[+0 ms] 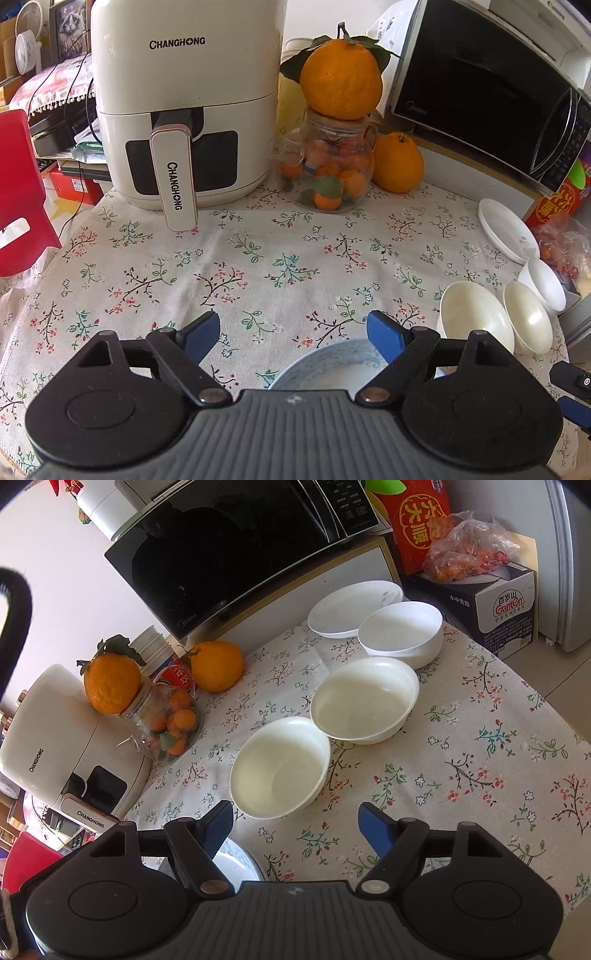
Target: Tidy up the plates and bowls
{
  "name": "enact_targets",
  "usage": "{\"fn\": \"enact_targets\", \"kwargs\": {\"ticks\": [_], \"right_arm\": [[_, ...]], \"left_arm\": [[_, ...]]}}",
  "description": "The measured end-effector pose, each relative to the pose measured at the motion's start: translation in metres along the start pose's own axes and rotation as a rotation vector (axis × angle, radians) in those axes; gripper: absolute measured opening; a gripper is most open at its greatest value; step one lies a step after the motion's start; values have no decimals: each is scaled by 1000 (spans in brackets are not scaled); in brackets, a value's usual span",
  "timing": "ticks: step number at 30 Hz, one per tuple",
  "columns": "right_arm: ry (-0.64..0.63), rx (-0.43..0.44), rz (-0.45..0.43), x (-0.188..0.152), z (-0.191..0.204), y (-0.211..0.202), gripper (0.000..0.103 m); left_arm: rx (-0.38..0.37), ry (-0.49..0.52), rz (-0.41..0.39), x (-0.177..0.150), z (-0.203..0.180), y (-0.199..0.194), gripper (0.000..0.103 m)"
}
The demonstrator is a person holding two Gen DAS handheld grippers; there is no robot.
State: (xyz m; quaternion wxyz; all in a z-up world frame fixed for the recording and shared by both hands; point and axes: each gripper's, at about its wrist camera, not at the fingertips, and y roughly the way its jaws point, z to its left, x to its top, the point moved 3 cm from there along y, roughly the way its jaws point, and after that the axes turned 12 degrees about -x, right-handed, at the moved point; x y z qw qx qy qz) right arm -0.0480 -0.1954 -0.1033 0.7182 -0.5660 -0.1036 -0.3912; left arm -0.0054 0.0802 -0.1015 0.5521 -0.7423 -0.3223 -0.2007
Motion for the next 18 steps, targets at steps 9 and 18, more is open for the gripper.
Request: {"fn": "enact_targets", "kwargs": {"ticks": [9, 18], "right_arm": [[8, -24, -46, 37, -24, 2, 76], [48, -108, -103, 101, -69, 28, 78]], "left_arm": [[-62, -28, 38, 24, -39, 24, 85], [-153, 13, 45, 64, -103, 67, 85]]}}
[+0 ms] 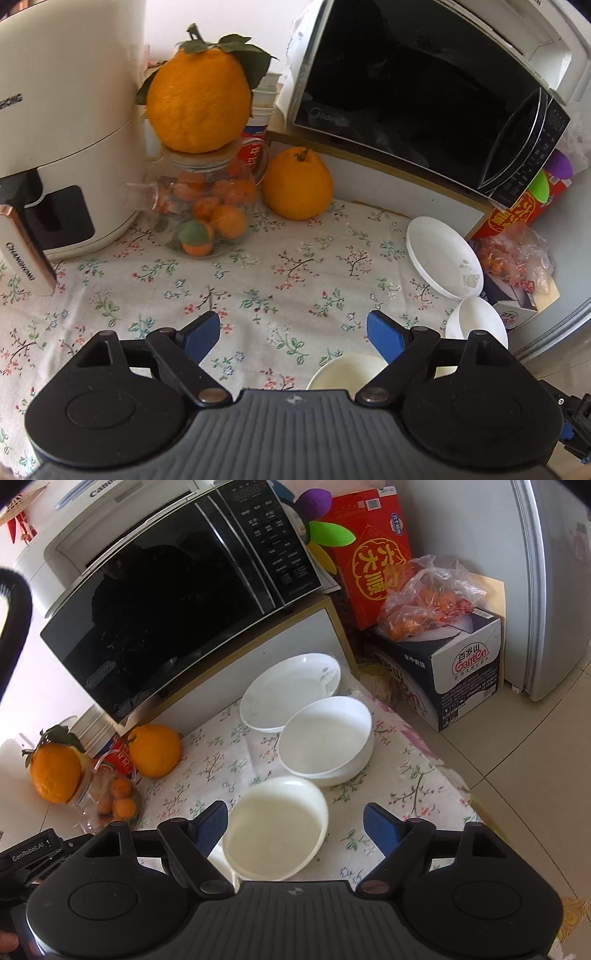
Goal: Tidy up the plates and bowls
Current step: 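Close the left gripper on the white plate rim while the right gripper clamps it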
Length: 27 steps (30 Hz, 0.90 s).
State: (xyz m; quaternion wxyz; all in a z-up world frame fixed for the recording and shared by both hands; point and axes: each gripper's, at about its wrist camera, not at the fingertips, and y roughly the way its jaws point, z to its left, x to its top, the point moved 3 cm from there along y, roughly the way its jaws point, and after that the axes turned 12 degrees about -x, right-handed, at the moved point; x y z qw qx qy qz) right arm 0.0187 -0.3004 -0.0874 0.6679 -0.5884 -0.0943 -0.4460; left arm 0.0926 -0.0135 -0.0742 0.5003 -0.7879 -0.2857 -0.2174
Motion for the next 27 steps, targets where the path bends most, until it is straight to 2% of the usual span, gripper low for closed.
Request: {"fn": "enact_targets", "kwargs": {"ticks": [4, 11, 17, 22, 27], "right_arm": [[20, -37, -12, 29, -16, 29, 78], [58, -31, 26, 68, -31, 84, 78], [22, -20, 46, 89, -28, 116, 78], [-24, 9, 73, 105, -26, 146, 77], [-41, 45, 120, 113, -24, 175, 72]], "left_arm": [[-27, 2, 19, 16, -21, 39, 85], [-53, -13, 55, 32, -48, 104, 83], [-76, 22, 50, 43, -68, 144, 83], [-122, -40, 87, 48, -72, 175, 80], [-98, 25, 106, 48, -84, 201, 79]]}}
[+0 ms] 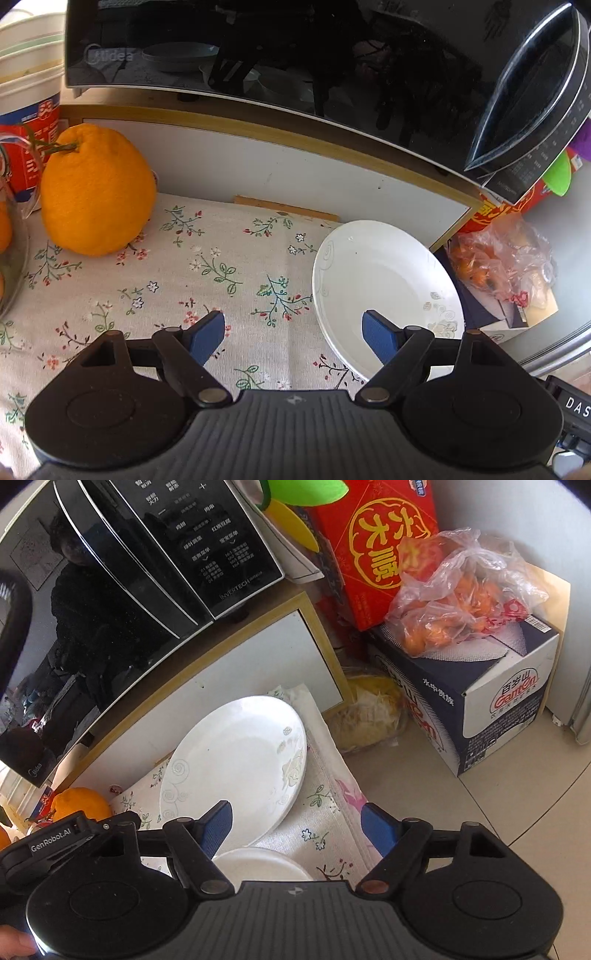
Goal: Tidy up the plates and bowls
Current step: 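Close the left gripper on the white plate rim while the right gripper clamps it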
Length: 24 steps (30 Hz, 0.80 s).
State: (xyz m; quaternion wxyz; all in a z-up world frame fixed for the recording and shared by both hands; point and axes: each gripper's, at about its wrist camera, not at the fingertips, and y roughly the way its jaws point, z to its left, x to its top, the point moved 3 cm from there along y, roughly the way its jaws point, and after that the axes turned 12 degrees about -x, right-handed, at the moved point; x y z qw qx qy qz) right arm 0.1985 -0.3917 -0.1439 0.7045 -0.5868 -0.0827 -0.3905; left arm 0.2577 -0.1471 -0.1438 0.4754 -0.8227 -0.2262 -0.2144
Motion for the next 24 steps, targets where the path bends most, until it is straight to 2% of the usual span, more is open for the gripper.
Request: {"fn": "enact_targets", "kwargs": {"ticks": [2, 6, 12, 14, 19, 21, 23, 24], "right_arm": [[14, 26, 25, 3, -1, 11, 69], [49, 51, 55, 7, -2, 29, 55], [61, 69, 60, 12, -3, 41, 51], [62, 69, 60, 13, -4, 44, 48], [37, 62, 66, 13, -1, 52, 42], [29, 54, 69, 12, 0, 57, 39], [21, 51, 62, 12, 2, 59, 33], [16, 53, 60, 12, 3, 61, 29]], "left_arm": [[2, -12, 10, 0, 1, 8, 72], [6, -32, 19, 0, 1, 24, 65], [-2, -22, 27, 1, -3, 39, 56], [1, -16, 32, 0, -4, 42, 49], [12, 26, 20, 1, -10, 48, 46], [16, 47, 15, 0, -13, 51, 40], [-8, 66, 26, -2, -17, 55, 25], [-3, 75, 24, -2, -19, 57, 24]]}}
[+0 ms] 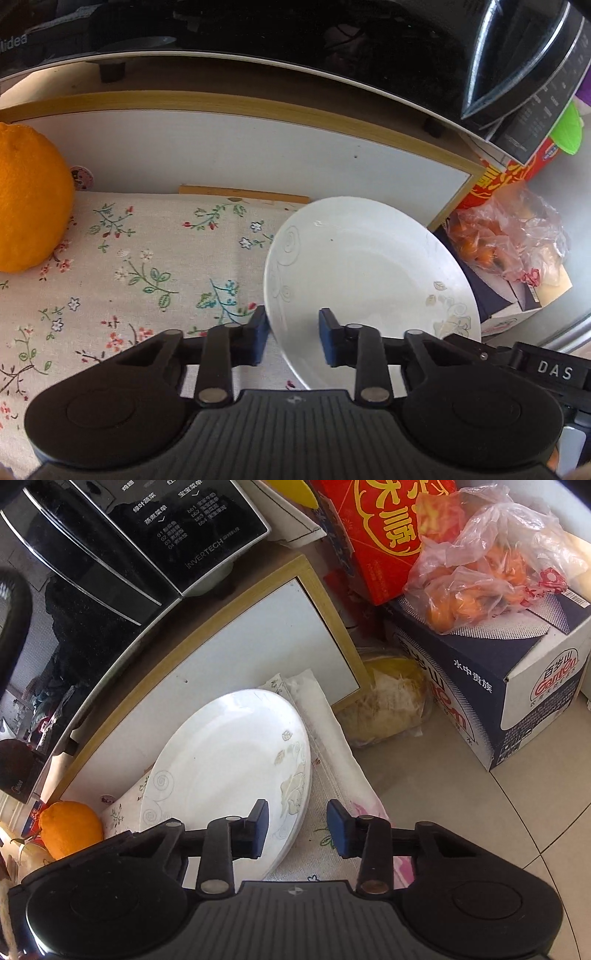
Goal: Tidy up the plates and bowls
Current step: 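Close the left gripper on the white plate rim while the right gripper clamps it, then lift and carry the white plate with both grippers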
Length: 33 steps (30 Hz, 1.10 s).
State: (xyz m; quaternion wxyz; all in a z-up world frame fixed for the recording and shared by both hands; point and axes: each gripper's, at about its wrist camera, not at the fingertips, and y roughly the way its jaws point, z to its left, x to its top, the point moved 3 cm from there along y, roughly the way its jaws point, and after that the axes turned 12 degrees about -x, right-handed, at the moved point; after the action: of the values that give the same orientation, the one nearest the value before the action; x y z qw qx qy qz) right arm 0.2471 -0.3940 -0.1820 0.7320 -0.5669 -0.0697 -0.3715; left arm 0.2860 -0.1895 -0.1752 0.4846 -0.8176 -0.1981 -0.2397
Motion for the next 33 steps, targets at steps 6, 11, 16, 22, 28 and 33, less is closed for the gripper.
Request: {"fn": "enact_targets", "kwargs": {"ticks": [6, 11, 16, 22, 28, 33], "right_arm": [[-78, -42, -46, 1, 10, -3, 12], [-54, -24, -39, 2, 6, -6, 12], [-58, -20, -53, -1, 9, -14, 12], [-48, -14, -93, -4, 9, -38, 12], [-67, -17, -132, -10, 9, -67, 12], [-73, -26, -148, -19, 13, -89, 13]], "left_arm": [[4, -19, -33, 3, 3, 0, 17], [-5, -18, -42, 8, 1, -10, 12], [-33, -21, -52, 7, 0, -19, 11], [-63, -7, -73, 5, -10, -40, 11], [-85, 5, -98, 1, -18, -66, 11], [-89, 18, -105, -4, -24, -83, 11]]}}
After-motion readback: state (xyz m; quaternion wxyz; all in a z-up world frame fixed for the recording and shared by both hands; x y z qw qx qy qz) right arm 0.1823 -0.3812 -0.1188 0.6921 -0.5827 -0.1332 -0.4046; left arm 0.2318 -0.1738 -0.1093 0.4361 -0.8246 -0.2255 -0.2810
